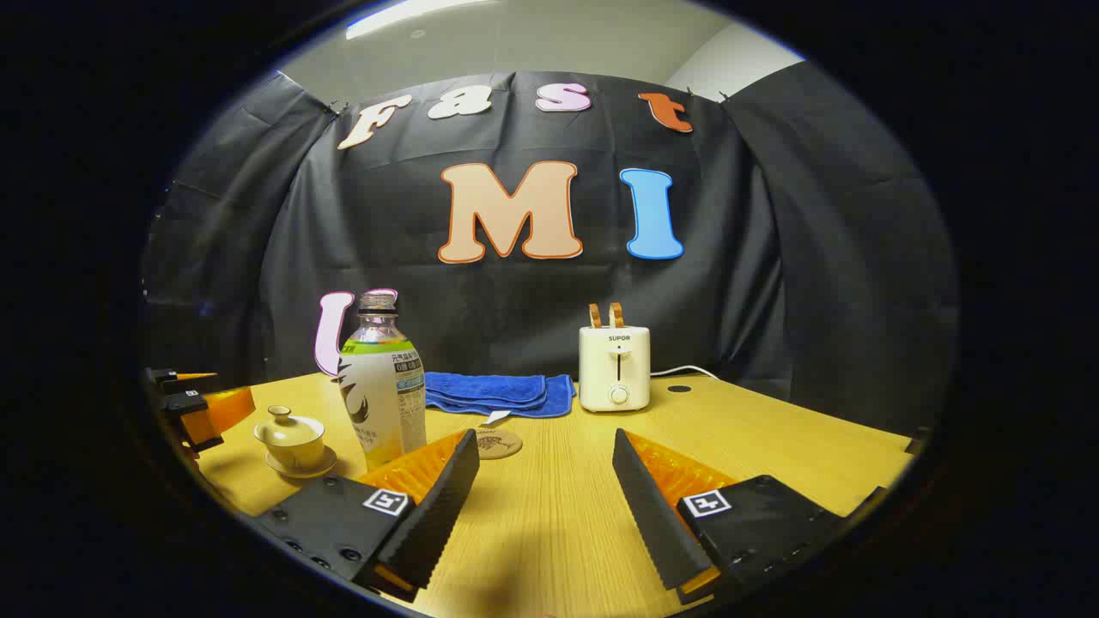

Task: Open the teacup lid with one hand, grasp the water bottle and pour water into the teacup with the other hand; after pouring, place the water bottle on the coaster and then close the teacup lid.

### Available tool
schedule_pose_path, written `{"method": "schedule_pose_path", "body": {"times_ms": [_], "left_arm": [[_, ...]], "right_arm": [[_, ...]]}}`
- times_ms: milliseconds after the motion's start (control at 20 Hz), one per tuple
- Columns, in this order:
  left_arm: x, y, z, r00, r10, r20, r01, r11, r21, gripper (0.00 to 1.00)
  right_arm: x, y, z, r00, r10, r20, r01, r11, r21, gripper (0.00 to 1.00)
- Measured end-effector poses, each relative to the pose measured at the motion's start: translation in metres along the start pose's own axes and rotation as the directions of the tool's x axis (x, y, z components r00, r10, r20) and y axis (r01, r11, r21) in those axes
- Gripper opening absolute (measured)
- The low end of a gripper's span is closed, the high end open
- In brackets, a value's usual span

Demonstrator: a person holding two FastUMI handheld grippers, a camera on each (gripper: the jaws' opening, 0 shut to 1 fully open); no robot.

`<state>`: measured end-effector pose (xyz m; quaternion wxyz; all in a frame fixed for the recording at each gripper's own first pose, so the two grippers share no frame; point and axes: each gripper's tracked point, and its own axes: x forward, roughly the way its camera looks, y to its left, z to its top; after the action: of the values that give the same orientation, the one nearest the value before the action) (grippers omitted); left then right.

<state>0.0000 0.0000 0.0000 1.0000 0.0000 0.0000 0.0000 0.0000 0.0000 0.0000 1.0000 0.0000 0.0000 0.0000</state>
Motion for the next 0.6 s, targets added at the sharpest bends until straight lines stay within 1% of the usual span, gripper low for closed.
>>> {"method": "schedule_pose_path", "body": {"times_ms": [200, 350, 400, 450, 500, 550, 600], "left_arm": [[-0.0008, 0.0007, 0.0003, 1.0, 0.003, 0.0, -0.003, 1.0, 0.001, 0.95], [-0.0015, 0.0014, 0.0013, 1.0, 0.005, 0.0, -0.005, 1.0, 0.001, 0.95], [-0.0001, 0.001, 0.0, 1.0, 0.005, 0.001, -0.005, 1.0, 0.001, 0.95], [0.0006, 0.0009, -0.0004, 1.0, 0.005, -0.001, -0.005, 1.0, 0.001, 0.95], [0.0, 0.0009, -0.0003, 1.0, 0.006, 0.0, -0.006, 1.0, 0.001, 0.95], [-0.0006, 0.0012, 0.0013, 1.0, 0.007, 0.001, -0.007, 1.0, 0.0, 0.95], [-0.0003, 0.0015, 0.0001, 1.0, 0.007, 0.0, -0.007, 1.0, 0.0, 0.95]], "right_arm": [[0.0008, -0.0001, -0.0001, 1.0, 0.001, 0.0, -0.001, 1.0, 0.0, 0.99], [0.0002, -0.0005, -0.0002, 1.0, 0.001, 0.0, -0.001, 1.0, 0.001, 0.99], [0.0004, -0.0005, -0.0001, 1.0, 0.001, 0.0, -0.001, 1.0, 0.001, 0.96], [0.0003, 0.001, -0.0005, 1.0, 0.002, 0.0, -0.002, 1.0, 0.001, 0.96], [0.0, 0.001, -0.0002, 1.0, 0.002, 0.0, -0.002, 1.0, 0.0, 0.99], [0.0001, 0.001, 0.0004, 1.0, 0.002, 0.0, -0.002, 1.0, 0.001, 0.96], [0.0004, 0.0015, 0.0005, 1.0, 0.003, 0.0, -0.003, 1.0, 0.001, 1.0]]}}
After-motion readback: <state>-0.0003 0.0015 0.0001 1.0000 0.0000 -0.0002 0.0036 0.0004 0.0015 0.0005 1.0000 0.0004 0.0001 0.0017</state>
